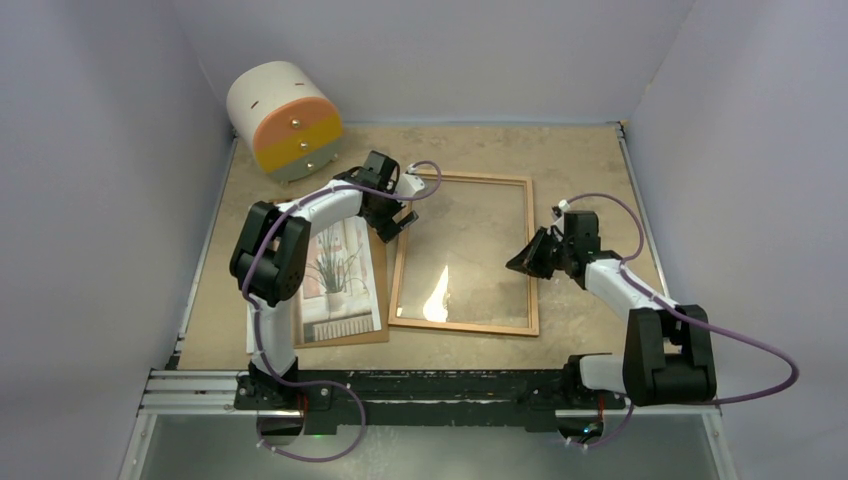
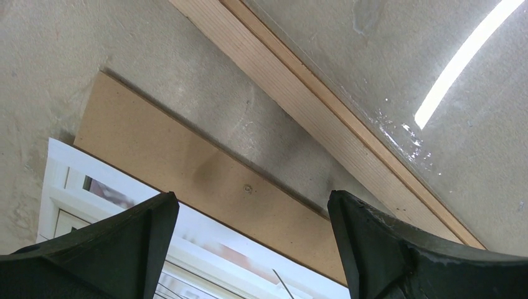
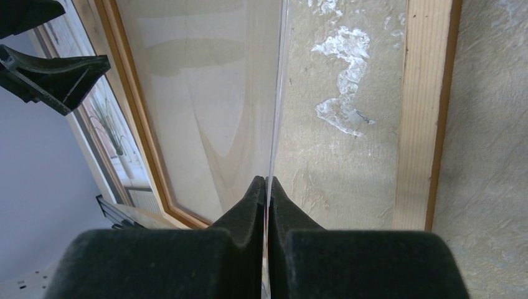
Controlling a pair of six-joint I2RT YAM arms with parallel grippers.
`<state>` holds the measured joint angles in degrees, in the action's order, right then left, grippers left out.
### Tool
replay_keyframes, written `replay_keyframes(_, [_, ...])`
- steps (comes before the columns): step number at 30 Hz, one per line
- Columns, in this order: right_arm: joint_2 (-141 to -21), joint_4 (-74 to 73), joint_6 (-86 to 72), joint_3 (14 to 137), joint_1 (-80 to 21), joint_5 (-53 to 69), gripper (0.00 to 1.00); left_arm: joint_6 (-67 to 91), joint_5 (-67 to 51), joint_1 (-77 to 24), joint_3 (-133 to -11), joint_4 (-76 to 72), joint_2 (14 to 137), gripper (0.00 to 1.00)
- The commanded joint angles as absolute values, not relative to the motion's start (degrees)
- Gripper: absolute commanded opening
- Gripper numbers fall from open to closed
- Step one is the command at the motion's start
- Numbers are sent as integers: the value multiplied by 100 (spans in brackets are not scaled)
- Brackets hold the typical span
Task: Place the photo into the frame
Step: Adjust the photo frame item on the photo frame.
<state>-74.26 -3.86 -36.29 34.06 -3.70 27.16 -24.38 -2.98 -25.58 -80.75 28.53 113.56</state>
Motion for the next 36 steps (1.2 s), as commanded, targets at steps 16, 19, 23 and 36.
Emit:
replay_keyframes(16, [-7720,-809,-3446,3793,-368,3361,0,-2264,-369,-2584,-8033,2611,11426,96])
replay_keyframes(19, [-7677,-959,-3477,3861,-364,3356,0,-2281,-386,-2584,-8021,2598,11426,96])
replay_keyframes(23, [-7657,-1261,-3486,3923,-362,3541,0,-2293,-378,-2584,-7999,2575,11435,96])
replay_keyframes(36, [-7646,-1348,-3639,3662,-369,3507,0,-2239,-425,-2578,-7963,2537,11409,96])
